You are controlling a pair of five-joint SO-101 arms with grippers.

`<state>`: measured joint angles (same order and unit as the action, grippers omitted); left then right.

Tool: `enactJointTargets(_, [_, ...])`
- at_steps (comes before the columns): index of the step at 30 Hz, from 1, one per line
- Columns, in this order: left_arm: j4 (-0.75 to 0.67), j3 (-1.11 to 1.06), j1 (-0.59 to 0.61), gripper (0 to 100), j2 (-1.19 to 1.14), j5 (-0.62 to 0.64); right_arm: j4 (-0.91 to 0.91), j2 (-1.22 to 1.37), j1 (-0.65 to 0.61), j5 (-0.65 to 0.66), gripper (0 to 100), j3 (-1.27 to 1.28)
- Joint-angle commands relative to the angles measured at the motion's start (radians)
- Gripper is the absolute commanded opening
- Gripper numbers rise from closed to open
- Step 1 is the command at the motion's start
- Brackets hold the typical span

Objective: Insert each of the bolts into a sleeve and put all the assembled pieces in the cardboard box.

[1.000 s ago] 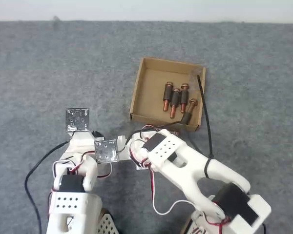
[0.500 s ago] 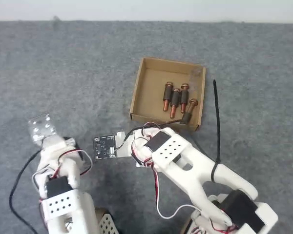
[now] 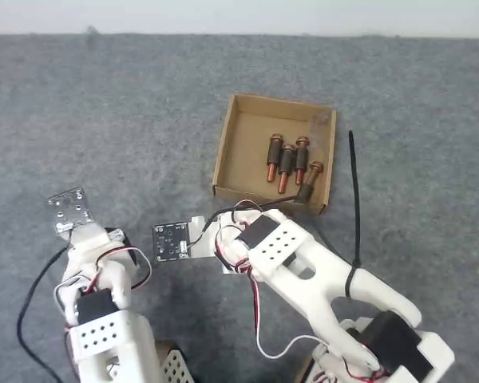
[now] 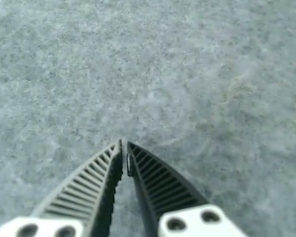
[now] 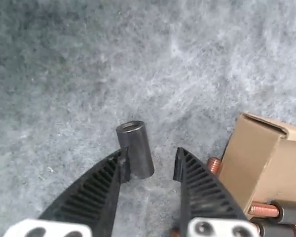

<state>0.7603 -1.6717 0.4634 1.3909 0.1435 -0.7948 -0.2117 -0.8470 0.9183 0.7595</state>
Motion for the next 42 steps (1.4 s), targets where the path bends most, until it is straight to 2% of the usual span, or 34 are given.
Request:
enactJointTargets(1, [-0.026,0.007,-0.005,1,0.015,-0.012,0.068,0.047,0.018,0.003,13.4,-0.011])
enactJointTargets(4, [-0.028,0.007,-0.005,1,0.015,-0.012,0.120,0.110,0.031,0.003,13.4,-0.012])
enactJointTargets(27, [-0.028,0.007,-0.005,1,0.015,-0.012,0.114,0.237,0.045,-0.002,13.1,-0.061])
enactJointTargets(29, [-0.028,0.007,-0.005,1,0.015,-0.012,0.114,0.239,0.047,-0.003,9.0,-0.061])
enactJointTargets(31, [-0.029,0.005,-0.005,1,0.015,-0.012,0.114,0.239,0.047,-0.003,0.7,-0.064])
enactJointTargets(33, [-0.029,0.005,-0.005,1,0.015,-0.012,0.114,0.237,0.048,-0.005,2.0,-0.061])
enactJointTargets(42, [-0.081,-0.010,-0.006,1,0.015,-0.008,-0.028,0.145,0.166,-0.253,0.6,-0.153])
